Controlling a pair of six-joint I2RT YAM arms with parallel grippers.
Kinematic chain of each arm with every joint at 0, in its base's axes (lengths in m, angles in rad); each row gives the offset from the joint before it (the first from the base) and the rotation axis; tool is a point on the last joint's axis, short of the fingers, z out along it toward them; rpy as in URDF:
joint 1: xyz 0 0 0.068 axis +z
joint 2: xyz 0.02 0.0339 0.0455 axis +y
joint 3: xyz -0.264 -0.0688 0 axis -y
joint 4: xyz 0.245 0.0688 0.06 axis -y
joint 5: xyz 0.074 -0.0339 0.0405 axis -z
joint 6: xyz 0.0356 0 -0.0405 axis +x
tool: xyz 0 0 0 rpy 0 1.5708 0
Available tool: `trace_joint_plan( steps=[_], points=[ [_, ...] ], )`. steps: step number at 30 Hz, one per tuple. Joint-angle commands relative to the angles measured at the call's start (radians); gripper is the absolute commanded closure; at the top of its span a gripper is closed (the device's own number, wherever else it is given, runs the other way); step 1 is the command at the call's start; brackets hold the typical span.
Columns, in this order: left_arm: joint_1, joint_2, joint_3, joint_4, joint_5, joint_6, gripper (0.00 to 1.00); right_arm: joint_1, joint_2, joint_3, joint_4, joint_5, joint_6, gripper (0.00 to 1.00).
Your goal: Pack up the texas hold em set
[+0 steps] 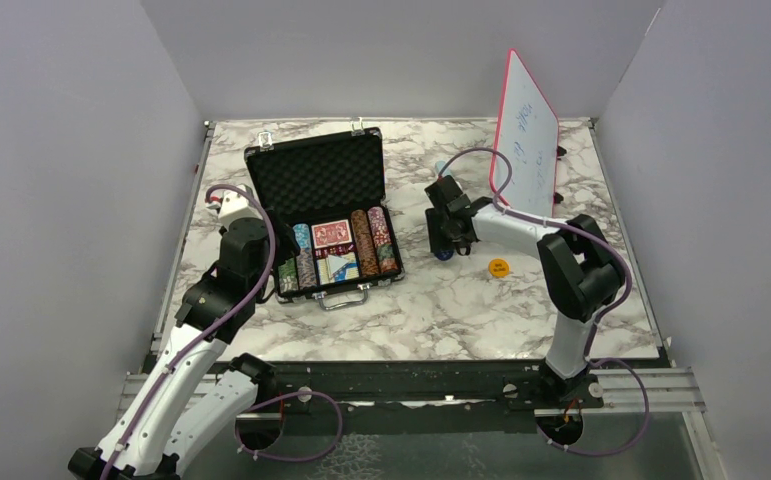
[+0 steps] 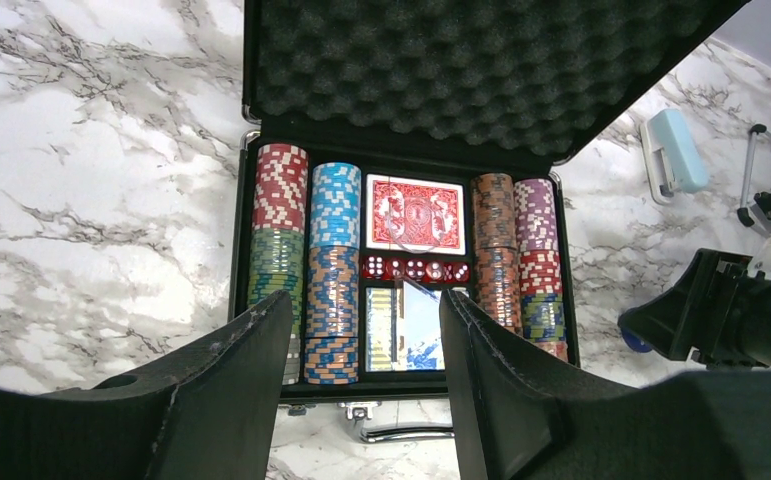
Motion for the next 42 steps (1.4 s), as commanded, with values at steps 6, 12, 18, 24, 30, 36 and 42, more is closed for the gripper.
trace_joint_plan(
  steps=[6,12,18,24,30,36,42],
  points=[
    [-0.006,0.009,0.003,0.029,0.017,-0.007,0.41,0.002,-0.071,0.057,-0.142,-0.008,0.017,0.47],
    [-0.006,0.005,0.009,0.033,0.007,-0.004,0.41,0.047,-0.099,0.118,-0.167,-0.086,0.052,0.45],
    [-0.006,-0.009,0.01,0.032,0.001,-0.004,0.41,0.163,-0.035,0.252,-0.172,-0.093,0.082,0.45],
    [-0.006,-0.026,0.02,0.017,0.006,-0.011,0.41,0.264,0.135,0.485,-0.193,-0.07,0.093,0.45],
    [-0.006,-0.056,0.001,0.002,0.027,-0.037,0.41,0.319,0.318,0.726,-0.181,-0.078,0.075,0.45],
    [-0.006,-0.063,0.01,-0.008,0.026,-0.039,0.41,0.334,0.445,0.855,-0.137,-0.106,0.047,0.45],
    [-0.006,-0.059,0.003,-0.011,0.028,-0.044,0.41,0.337,0.491,0.875,-0.062,-0.158,0.022,0.45]
  ],
)
